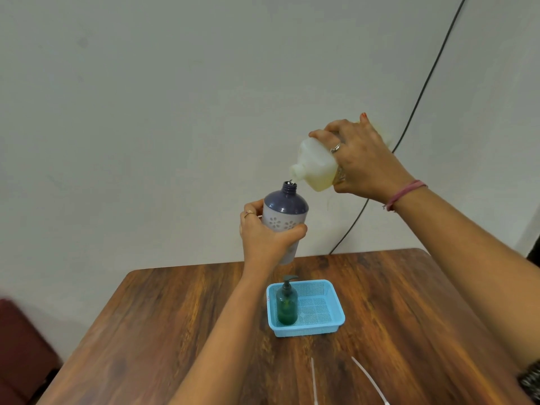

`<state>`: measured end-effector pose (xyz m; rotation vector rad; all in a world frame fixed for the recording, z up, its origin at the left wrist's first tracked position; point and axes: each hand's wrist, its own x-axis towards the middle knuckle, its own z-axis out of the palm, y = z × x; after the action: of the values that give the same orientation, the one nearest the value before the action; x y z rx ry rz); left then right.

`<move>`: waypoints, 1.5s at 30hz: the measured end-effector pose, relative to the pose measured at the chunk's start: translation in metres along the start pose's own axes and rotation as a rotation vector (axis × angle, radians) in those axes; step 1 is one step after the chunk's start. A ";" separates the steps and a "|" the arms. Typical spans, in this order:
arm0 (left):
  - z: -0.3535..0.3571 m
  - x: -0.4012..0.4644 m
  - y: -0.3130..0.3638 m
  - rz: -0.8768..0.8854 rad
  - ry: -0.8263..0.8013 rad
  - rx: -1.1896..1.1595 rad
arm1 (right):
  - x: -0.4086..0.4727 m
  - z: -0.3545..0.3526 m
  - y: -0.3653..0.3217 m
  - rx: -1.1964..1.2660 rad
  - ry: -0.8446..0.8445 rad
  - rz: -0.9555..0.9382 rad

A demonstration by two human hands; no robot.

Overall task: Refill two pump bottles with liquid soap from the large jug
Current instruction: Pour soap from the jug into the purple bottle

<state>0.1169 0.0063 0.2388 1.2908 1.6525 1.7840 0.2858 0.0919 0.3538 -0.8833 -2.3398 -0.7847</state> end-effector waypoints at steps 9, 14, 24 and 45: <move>0.001 0.001 -0.001 -0.010 0.008 0.004 | 0.000 0.001 0.000 0.005 -0.016 0.005; 0.001 0.002 -0.002 -0.018 0.016 0.004 | 0.000 0.001 0.000 0.008 -0.012 0.007; 0.002 0.001 -0.002 -0.009 -0.004 0.020 | 0.002 0.000 0.002 -0.004 -0.028 0.007; 0.001 0.002 -0.004 -0.011 -0.003 -0.011 | 0.003 0.003 0.000 -0.013 -0.003 -0.010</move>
<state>0.1155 0.0098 0.2359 1.2767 1.6430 1.7813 0.2830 0.0953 0.3532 -0.8793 -2.3456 -0.8045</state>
